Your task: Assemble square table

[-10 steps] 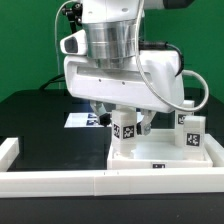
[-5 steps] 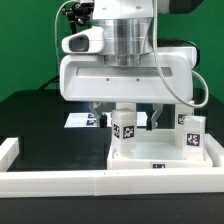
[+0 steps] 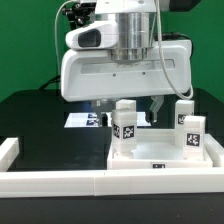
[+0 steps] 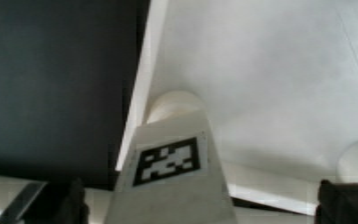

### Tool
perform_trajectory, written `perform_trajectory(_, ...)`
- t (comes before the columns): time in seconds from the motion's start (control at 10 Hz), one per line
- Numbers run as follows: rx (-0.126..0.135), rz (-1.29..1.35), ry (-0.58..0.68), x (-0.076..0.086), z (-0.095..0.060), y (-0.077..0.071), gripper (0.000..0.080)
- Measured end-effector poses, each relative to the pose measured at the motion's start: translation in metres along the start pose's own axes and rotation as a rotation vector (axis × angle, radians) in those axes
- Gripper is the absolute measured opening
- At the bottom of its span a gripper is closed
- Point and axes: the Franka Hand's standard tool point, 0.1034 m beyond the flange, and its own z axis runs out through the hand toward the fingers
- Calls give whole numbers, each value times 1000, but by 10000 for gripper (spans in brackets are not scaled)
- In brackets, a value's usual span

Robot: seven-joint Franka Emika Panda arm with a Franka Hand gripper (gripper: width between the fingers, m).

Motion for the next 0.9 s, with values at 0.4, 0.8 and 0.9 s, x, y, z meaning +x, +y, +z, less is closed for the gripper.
perform_trajectory(0.4,-1,-91,2,2,0,3,379)
perform_trajectory(0.8,-1,-64,3,2,0,4,289)
perform_trajectory(0.9,0,-53,3,2,0,4,289)
